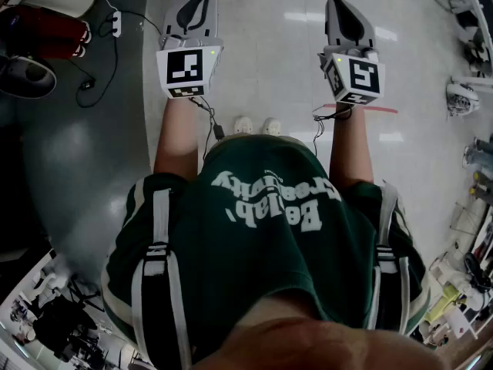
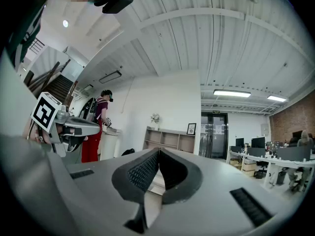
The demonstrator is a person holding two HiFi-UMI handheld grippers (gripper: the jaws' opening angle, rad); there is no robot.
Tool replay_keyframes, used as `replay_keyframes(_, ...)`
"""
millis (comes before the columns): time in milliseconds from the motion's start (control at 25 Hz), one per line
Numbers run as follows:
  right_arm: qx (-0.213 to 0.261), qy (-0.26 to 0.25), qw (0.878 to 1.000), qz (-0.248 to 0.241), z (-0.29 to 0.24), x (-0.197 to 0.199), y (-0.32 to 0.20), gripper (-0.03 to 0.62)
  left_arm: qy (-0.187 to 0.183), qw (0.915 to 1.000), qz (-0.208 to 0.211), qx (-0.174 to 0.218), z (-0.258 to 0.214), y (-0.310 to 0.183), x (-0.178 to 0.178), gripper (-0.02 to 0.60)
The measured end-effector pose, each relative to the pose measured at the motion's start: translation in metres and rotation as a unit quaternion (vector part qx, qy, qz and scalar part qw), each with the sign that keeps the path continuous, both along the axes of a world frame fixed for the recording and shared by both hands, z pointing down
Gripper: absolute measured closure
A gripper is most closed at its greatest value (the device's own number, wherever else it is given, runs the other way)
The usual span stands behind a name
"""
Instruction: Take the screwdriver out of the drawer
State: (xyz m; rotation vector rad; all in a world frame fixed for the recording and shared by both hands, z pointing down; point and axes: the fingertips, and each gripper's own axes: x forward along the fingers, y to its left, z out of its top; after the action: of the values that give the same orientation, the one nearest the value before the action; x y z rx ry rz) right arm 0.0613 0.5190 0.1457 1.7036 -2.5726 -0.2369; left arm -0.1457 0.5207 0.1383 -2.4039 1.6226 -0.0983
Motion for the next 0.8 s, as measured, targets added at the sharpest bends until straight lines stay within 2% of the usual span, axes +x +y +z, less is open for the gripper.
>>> replay_keyframes(800,0.012,-0.034,0.999,0.006,-0.010,0.013,0.008,0.562,0.012,0.9998,0.013,-0.004,-0.009,0.007,0.010,0.565)
